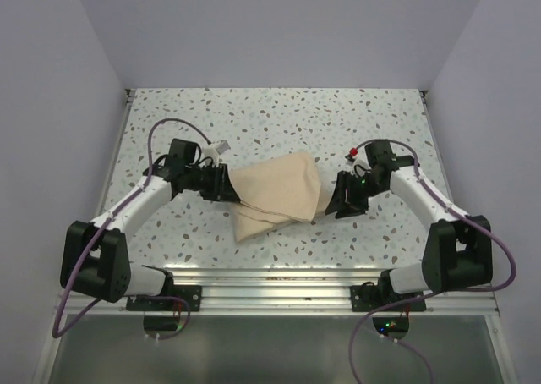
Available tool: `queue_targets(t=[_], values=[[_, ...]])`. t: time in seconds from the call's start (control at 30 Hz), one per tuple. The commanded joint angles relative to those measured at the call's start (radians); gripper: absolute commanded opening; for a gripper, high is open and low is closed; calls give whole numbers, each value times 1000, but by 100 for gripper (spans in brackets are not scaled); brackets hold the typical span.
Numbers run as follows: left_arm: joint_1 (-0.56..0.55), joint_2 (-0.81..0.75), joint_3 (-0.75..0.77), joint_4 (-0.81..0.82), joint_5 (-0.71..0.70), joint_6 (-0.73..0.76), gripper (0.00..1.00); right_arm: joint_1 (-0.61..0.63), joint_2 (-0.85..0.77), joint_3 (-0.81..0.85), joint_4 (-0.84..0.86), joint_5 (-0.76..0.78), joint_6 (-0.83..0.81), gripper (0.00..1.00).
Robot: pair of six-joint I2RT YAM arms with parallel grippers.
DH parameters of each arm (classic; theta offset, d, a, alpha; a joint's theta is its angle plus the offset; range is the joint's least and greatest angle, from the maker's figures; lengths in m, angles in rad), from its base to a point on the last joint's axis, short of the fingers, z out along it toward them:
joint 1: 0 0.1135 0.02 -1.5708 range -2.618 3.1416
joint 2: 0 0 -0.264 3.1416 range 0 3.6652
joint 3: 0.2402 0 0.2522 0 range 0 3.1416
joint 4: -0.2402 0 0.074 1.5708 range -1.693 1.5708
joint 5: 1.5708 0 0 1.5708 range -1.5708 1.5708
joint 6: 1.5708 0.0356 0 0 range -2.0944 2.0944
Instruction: Prepare the surgical pack
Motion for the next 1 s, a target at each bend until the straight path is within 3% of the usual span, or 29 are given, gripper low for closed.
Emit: queue_targets(t=[0.0,0.13,0.17,0.27,0.6,0.8,0.9,0.97], values=[[-17,-42,31,-14,11,34,33,-43,-31,110,-69,153,79,46],[-17,-34,66,15,-17,7,35,-138,-28,152,-115,185,121,52],[-17,-22,89,41,-27,1,37,-158,-21,161,-102,168,127,66],[-19,51,172,54,-27,-1,38,-151,30,186,-19,-20,161,83],[-19,173,333,-15,-161,-6,38,-17,139,252,7,-119,219,77],[-23,185,324,-34,-120,20,22,70,200,266,-45,-86,192,64],[-51,164,304,-35,-93,36,13,72,214,272,-65,-92,178,63],[-104,148,278,-26,-86,34,12,70,216,256,-83,-82,175,64]])
